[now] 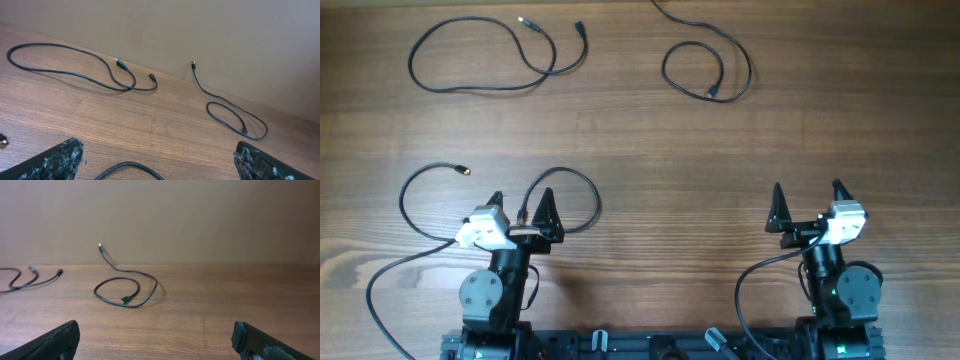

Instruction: Untangle cables

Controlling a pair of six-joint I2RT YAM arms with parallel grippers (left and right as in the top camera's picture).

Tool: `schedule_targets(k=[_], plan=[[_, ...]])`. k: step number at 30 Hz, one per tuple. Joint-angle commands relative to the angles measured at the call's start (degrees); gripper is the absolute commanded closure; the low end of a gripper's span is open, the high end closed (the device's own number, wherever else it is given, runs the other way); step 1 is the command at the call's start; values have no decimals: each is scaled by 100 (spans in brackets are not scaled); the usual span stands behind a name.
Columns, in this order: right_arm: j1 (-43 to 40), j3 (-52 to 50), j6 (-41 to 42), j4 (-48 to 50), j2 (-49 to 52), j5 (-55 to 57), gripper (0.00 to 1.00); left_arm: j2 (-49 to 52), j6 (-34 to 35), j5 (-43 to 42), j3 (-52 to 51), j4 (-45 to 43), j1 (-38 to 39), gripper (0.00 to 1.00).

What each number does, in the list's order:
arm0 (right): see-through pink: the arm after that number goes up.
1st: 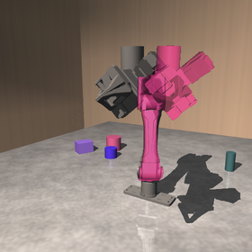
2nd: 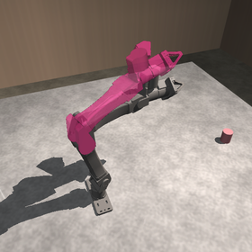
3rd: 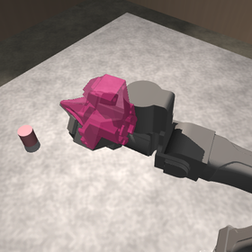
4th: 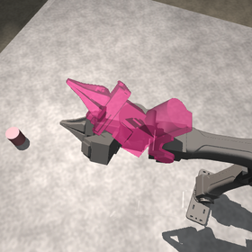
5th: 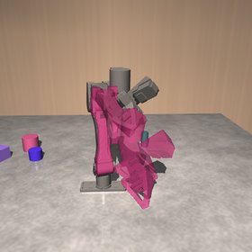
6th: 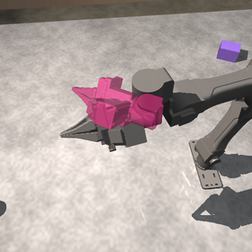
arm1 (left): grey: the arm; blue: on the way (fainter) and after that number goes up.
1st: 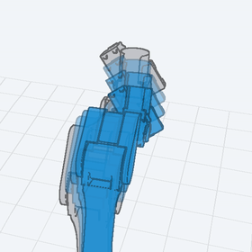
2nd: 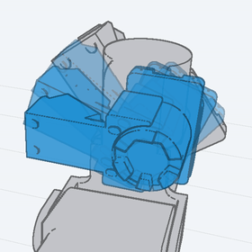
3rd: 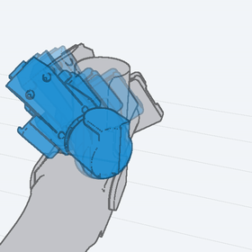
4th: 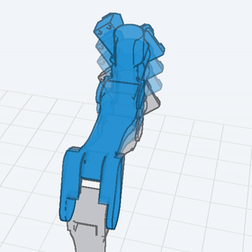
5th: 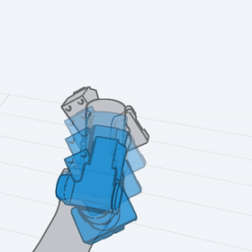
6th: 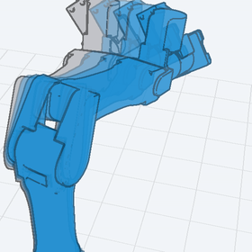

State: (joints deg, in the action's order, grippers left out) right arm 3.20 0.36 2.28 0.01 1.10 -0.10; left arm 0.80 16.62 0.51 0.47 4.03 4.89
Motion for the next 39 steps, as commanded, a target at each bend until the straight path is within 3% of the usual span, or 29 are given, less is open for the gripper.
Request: schedule_targets(k=[1,39], plan=[[-28,-7,214,37,-92,223,0,-48,-118,-7,-13,20,20,0],[-28,-7,72,37,-90,114,0,-46,-118,-7,-13,20,20,0]])
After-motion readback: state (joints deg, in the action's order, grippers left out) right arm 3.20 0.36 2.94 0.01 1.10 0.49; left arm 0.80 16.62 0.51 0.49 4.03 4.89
